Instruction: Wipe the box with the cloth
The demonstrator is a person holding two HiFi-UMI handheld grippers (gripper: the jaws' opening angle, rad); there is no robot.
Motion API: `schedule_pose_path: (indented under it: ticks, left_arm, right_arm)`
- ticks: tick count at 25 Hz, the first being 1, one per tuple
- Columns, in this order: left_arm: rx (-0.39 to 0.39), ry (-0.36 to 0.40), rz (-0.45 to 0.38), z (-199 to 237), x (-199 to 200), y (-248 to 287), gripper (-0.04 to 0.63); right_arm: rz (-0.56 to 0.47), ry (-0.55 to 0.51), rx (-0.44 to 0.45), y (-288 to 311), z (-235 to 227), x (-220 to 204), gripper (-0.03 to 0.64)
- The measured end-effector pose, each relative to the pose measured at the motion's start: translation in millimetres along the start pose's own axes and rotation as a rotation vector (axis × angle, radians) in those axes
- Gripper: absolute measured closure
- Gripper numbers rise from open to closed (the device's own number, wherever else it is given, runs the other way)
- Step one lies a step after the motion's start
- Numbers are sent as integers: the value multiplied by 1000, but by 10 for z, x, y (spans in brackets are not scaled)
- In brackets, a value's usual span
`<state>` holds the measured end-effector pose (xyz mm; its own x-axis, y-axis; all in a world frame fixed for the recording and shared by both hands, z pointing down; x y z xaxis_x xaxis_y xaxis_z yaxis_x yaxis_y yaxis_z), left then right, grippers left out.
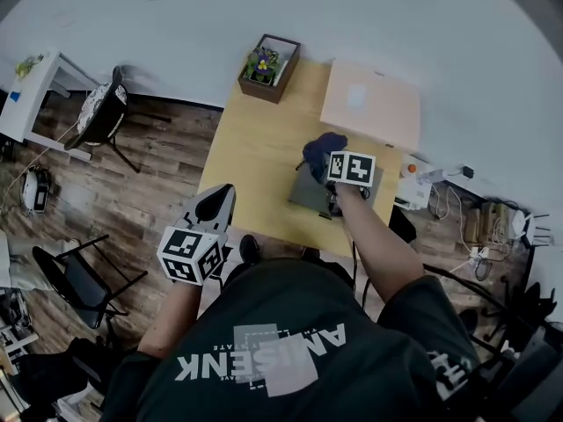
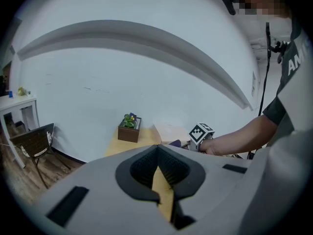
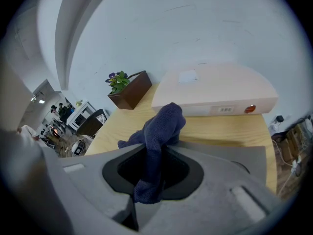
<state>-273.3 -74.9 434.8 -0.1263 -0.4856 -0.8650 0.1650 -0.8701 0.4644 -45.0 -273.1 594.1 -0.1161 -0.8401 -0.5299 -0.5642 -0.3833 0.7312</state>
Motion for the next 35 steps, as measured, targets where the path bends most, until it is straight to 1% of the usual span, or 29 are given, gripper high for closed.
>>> schedule_pose_path:
  ticks: [7, 10, 17, 21, 24, 29, 35]
  left_arm:
    - [-38, 21, 8, -253, -40, 10, 594]
    - [-47, 26, 2, -340, -30, 17, 594]
    - [-74, 54, 7, -534, -25, 20, 594]
    - [-88, 122, 16, -654, -63, 5, 594]
    - [-109, 112, 16, -692, -58, 23, 594]
    - [-129, 121, 7, -679, 2, 35, 594]
    - [-130, 123, -8, -647, 48, 34, 594]
  right_arm:
    - [-22, 48, 28, -214, -215, -118, 535]
    - [-39, 65, 21, -317, -292, -139, 535]
    - [-57, 96, -25, -579, -630, -237, 535]
    - [-71, 110, -63, -756, -847, -329, 535]
    - [-82, 127, -87, -902, -1014, -387, 535]
    - [-100, 142, -88, -1055, -1105, -475, 535]
    - [-115, 156, -141, -1222, -1246, -559, 535]
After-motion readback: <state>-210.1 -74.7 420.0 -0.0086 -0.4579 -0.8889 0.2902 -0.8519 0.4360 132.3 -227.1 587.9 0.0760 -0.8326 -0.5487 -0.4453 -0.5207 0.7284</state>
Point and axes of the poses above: the fingertips, and each gripper's own axes: y forward along the fingers, z to its left, x out of its top, the point moved 5 cm from there along -y, backward along the fingers, and after that the axes turned 7 degrees about x, right-handed, at the moved point
